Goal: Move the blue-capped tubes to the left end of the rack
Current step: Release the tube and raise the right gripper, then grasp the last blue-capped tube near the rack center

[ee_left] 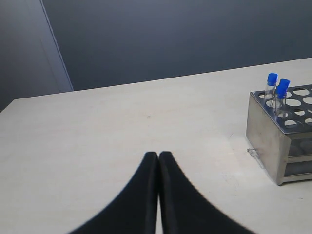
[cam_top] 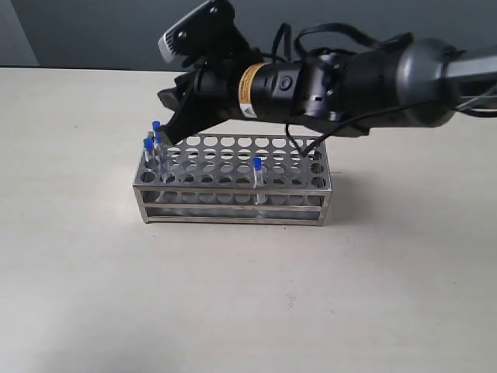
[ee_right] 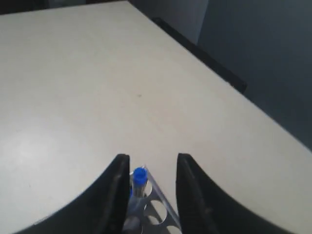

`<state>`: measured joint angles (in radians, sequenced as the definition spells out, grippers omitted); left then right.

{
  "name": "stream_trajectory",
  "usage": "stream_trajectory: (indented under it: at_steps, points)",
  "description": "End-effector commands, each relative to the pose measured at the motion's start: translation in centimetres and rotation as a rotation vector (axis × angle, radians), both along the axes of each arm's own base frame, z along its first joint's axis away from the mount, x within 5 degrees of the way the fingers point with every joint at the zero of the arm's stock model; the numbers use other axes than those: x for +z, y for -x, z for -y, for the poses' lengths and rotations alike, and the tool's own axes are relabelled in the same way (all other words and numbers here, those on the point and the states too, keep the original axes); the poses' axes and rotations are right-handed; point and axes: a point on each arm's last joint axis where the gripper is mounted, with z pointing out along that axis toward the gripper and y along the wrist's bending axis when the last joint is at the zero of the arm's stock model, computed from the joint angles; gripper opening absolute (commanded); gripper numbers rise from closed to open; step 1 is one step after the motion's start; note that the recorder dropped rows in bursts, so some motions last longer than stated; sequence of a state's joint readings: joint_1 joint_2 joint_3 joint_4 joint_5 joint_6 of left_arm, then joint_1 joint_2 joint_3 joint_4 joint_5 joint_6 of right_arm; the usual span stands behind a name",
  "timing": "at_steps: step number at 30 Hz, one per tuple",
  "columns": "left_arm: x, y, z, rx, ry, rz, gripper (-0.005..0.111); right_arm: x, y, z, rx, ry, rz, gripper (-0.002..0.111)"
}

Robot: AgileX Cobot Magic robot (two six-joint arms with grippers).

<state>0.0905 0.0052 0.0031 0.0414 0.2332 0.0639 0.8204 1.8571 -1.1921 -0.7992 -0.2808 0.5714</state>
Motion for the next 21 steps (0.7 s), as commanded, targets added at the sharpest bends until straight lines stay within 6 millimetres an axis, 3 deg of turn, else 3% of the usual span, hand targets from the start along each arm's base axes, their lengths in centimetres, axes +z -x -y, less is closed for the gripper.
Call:
stream_trajectory:
  at_steps: [1, 6, 10, 21]
  points:
    - [0.1, 0.0, 0.0, -0.003, -0.002, 0.009, 0.001, 2.6, 0.8, 3.5, -0.034, -0.064, 0.021, 0.033]
    - [0.1, 0.0, 0.0, -0.003, -0.002, 0.009, 0.001, 0.5, 2.2, 8.2, -0.107, -0.043, -0.059, 0.033]
    - [0.1, 0.0, 0.0, -0.003, -0.002, 0.009, 0.001, -1.7, 3.8, 10.4, -0.083, -0.091, -0.120, 0.033]
    - [0.1, 0.0, 0.0, -0.003, -0.002, 0.009, 0.001, -6.2, 3.8, 10.9, -0.107, 0.009, -0.212, 0.033]
